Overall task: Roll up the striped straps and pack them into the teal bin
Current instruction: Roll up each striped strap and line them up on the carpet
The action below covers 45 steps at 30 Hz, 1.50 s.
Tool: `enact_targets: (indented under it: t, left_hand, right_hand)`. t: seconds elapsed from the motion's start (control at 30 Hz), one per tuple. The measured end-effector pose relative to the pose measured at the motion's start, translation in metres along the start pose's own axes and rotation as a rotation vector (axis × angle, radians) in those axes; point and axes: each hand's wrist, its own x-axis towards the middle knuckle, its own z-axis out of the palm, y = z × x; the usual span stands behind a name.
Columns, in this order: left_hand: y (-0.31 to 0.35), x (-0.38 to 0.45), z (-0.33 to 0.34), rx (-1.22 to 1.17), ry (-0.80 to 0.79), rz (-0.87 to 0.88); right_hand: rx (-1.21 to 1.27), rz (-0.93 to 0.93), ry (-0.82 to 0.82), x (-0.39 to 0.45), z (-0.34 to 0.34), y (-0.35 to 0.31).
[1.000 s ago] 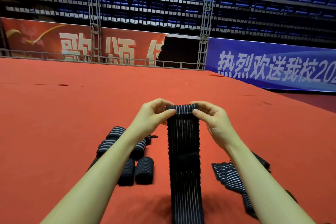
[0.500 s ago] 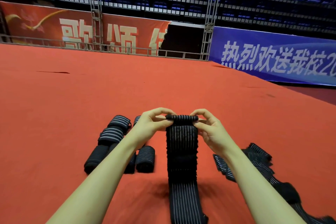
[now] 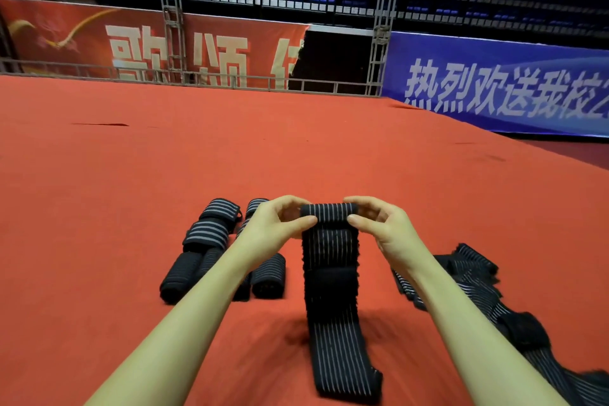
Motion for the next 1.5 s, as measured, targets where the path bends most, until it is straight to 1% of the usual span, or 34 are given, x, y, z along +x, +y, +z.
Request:
enact_targets:
  t: [0.1, 0.2, 0.33, 0.43, 0.57, 0.73, 0.8, 0.87, 0.97, 1.03, 1.1, 1.17, 1.3, 1.4, 1.5]
  left_hand:
    - [-0.003, -0.006, 0.001, 0.033, -0.067, 0.009]
    - [-0.008, -0.012, 0.003, -0.07, -0.095, -0.01]
    - [-0.01, -0.014, 0.004, -0.218, -0.142, -0.022]
    - [-0.009, -0.016, 0.004, -0.274, -0.157, -0.015]
    - [-0.011, -0.02, 0.003, -0.272, -0.137, 0.0]
    - [-0.021, -0.024, 0.008, -0.092, -0.025, 0.006]
    - [-0.023, -0.023, 0.009, -0.061, 0.019, -0.026]
    - [-0.024, -0.022, 0.011, -0.002, 0.003, -0.044]
    - [-0.022, -0.019, 0.012, 0.07, -0.05, -0.018]
    - [-0.023, -0.019, 0.009, 0.065, -0.067, -0.019]
    - [-0.025, -0.02, 0.007, 0.048, -0.076, -0.033]
    - [-0.027, -0.024, 0.008, 0.005, -0.072, -0.045]
    - [-0.028, -0.029, 0.011, -0.061, -0.001, -0.009]
    - [-0.032, -0.03, 0.011, -0.15, 0.021, 0.009]
    - [-0.034, -0.029, 0.009, -0.203, 0.018, 0.035]
  right_hand:
    - [-0.088, 0.008, -0.006, -0.007, 0.004, 0.005]
    - [-0.112, 0.025, -0.064, -0.016, 0.003, 0.009]
    - [0.046, 0.005, -0.07, -0.018, 0.003, 0.008]
    - [0.167, 0.028, -0.063, -0.018, 0.006, 0.008]
    - [0.197, 0.069, -0.04, -0.022, 0.007, 0.012]
    - [0.072, 0.031, -0.037, -0.028, 0.002, 0.017]
    - [0.086, 0.032, -0.031, -0.027, 0.001, 0.02]
    - [0.071, 0.035, -0.005, -0.027, 0.0, 0.02]
    - [0.007, 0.022, 0.014, -0.026, -0.001, 0.019]
    - [-0.081, 0.019, 0.005, -0.026, 0.0, 0.02]
    - [-0.137, 0.036, -0.039, -0.027, 0.001, 0.022]
    - [-0.088, 0.056, -0.077, -0.031, 0.002, 0.023]
    - [0.026, 0.087, -0.106, -0.035, 0.001, 0.026]
    - [0.099, 0.083, -0.063, -0.034, 0.004, 0.029]
    - [0.122, 0.053, -0.025, -0.031, 0.006, 0.029]
